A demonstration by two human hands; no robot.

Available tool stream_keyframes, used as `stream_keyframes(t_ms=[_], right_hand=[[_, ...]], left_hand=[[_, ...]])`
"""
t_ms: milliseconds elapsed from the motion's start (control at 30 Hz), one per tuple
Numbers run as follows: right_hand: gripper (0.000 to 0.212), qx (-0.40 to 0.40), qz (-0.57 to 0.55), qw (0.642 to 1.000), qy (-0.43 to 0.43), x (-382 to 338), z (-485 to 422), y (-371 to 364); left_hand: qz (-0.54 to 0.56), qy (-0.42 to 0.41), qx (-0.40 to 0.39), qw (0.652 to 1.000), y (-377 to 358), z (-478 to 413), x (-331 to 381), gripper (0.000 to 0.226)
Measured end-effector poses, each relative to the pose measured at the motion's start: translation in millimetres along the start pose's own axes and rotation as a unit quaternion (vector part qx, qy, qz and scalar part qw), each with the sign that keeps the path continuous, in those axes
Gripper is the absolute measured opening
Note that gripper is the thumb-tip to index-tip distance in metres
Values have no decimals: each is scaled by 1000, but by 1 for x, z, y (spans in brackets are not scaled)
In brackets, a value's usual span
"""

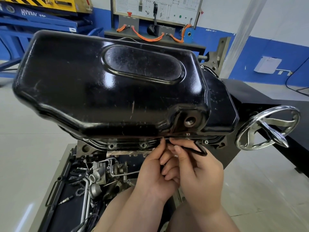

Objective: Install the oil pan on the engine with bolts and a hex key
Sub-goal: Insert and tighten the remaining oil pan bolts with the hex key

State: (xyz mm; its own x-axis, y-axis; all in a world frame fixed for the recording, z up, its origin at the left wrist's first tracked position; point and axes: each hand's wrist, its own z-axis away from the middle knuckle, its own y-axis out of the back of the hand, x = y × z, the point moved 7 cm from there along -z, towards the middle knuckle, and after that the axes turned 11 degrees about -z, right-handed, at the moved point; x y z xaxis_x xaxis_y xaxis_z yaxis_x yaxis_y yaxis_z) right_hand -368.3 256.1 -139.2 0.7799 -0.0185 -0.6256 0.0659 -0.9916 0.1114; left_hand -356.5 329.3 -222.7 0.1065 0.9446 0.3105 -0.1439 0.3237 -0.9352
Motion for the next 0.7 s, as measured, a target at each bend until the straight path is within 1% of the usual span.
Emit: stream_keyframes(t_ms=[167,200,300,433,533,600,700], right_hand=[[5,48,-43,996,-60,6,-4,4],[8,47,-40,996,-62,6,-5,3],[10,23,-32,998,-45,3,-5,-1],[18,-10,-11,1000,-8,-3,2,0],[25,1,-16,1000,14,-7,3,4],[21,17,-25,1000,0,-5,2,4],[9,54,-50,996,-49,3,0,7]], left_hand=[[-22,-3,-28,999,-8,4,-1,23],[-28,-5,-28,999,-9,5,-1,25],[-40,-14,-5,999,-6,5,0,35],[-47,-16,7,999,-4,4,0,39],[-36,-12,1,999,-6,4,-1,34],[-25,-9,-12,1000,-7,4,-1,27],[-27,-3,-28,999,-9,8,-3,24]])
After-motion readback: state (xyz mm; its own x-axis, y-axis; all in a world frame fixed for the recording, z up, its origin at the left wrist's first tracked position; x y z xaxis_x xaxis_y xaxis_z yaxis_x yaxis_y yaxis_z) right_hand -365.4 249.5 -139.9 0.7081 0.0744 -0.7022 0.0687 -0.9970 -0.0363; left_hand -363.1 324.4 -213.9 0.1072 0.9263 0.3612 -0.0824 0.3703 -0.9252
